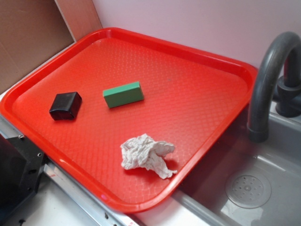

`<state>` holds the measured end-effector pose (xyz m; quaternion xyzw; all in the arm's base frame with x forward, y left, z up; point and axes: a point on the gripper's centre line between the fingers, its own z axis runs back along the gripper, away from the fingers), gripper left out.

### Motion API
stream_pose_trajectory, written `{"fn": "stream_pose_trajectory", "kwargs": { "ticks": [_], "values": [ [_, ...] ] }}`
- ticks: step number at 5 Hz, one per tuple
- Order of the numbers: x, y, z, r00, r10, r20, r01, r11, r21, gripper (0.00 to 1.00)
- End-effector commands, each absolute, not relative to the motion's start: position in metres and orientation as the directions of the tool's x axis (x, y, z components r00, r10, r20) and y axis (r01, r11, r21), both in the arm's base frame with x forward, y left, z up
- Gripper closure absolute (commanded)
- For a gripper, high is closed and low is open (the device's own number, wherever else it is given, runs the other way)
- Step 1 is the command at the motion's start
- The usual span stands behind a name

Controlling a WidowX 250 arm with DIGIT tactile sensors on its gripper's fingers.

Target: Grab the white paper.

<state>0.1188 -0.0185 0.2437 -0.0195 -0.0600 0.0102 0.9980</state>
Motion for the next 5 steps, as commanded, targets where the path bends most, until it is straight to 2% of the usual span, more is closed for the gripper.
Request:
{"fn": "stream_pose_trajectory", "kwargs": {
  "ticks": [1, 2, 3, 4, 5],
  "values": [
    [0.119, -0.018, 0.244, 0.993, 0.023, 0.119, -0.018, 0.999, -0.040, 0.00],
    [0.143, -0.025, 0.231, 0.962, -0.218, 0.166, 0.233, 0.970, -0.073, 0.00],
    [0.160, -0.032, 0.224, 0.865, -0.448, 0.226, 0.469, 0.882, -0.047, 0.00],
    [0.171, -0.071, 0.209, 0.718, -0.660, 0.222, 0.672, 0.740, 0.027, 0.00],
    [0.175, -0.096, 0.192, 0.527, -0.811, 0.255, 0.834, 0.551, 0.029, 0.00]
  ]
}}
